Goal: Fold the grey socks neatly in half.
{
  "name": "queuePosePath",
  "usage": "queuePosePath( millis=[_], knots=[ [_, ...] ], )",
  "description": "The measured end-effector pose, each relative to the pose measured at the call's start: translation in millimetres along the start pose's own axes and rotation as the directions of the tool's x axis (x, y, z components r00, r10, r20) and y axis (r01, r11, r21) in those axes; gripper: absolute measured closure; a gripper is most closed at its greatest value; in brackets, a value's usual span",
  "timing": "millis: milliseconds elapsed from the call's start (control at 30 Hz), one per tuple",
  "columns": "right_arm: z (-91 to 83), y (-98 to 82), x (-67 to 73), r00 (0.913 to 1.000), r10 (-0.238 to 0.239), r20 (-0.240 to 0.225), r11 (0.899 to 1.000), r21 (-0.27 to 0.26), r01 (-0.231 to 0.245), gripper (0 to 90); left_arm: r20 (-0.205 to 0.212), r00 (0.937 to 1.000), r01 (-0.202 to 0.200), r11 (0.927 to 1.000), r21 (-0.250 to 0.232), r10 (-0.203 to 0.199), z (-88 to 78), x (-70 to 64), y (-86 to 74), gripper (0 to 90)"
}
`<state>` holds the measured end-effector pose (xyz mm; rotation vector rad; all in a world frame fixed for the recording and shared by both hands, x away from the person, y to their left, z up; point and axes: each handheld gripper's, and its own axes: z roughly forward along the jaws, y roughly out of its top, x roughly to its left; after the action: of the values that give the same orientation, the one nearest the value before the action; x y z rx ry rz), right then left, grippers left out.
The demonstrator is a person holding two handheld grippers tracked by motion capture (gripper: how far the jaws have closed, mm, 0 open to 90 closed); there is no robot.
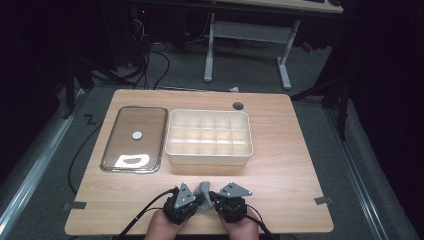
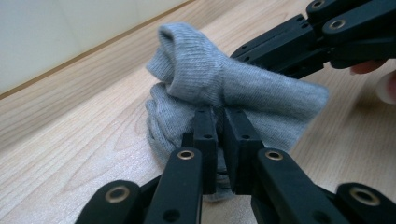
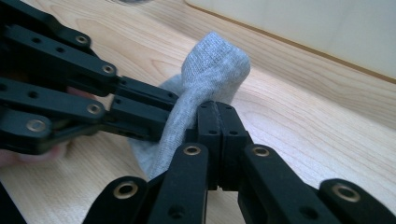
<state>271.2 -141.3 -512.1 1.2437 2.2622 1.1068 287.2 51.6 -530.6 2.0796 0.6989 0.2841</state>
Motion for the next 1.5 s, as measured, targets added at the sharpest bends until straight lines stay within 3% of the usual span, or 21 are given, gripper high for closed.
queuePosePath(
  millis=[133,233,367,433,533,667,933,1167,1500],
  knots=[
    [-0.1,-1.3,-3.7,0.9999,0.010,0.003,1.000,0.004,-0.010,90.0,0.011,0.9998,0.016,0.9985,-0.052,-0.016,-9.0,3.1,2.5,83.3],
    [-0.8,-1.6,-4.5,0.9999,0.012,0.002,1.000,-0.001,-0.012,90.0,-0.026,0.9994,0.022,0.9952,-0.096,-0.024,-24.1,10.1,5.5,83.8],
    [-1.7,-1.8,-4.9,0.9999,0.013,-0.001,1.000,-0.005,-0.013,90.0,-0.077,0.9960,0.041,0.9986,-0.033,-0.044,-31.5,21.8,-1.7,87.3],
    [-2.2,-2.1,-4.5,0.9999,0.016,-0.001,1.000,-0.004,-0.016,90.0,-0.073,0.9958,0.056,0.9982,0.019,-0.055,-29.2,23.6,-7.9,88.1],
    [-3.1,-2.1,-4.3,0.9998,0.021,-0.007,1.000,-0.008,-0.021,90.0,-0.050,0.9978,0.046,0.9963,0.073,-0.043,-23.2,18.5,-12.0,88.3],
    [-4.4,-2.2,-3.4,0.9994,0.029,-0.017,1.000,-0.012,-0.029,90.0,-0.039,0.9990,0.023,0.9961,0.085,-0.019,-18.2,8.9,-11.7,88.3],
    [-4.3,-0.6,-1.0,0.9991,0.032,-0.027,0.999,-0.016,-0.033,90.0,-0.016,0.9995,0.027,0.9964,0.080,-0.026,-9.8,1.3,-7.4,90.0],
    [-1.0,4.1,1.4,0.9989,0.029,-0.037,0.999,-0.016,-0.030,90.0,-0.038,0.9992,0.013,0.9970,0.077,-0.010,-3.0,-0.9,-5.1,90.0],
    [2.7,1.5,6.5,0.9985,0.023,-0.050,1.000,-0.006,-0.023,90.0,-0.033,0.9994,-0.010,0.9962,0.087,0.013,-1.6,-2.9,-5.0,90.0]
  ],
)
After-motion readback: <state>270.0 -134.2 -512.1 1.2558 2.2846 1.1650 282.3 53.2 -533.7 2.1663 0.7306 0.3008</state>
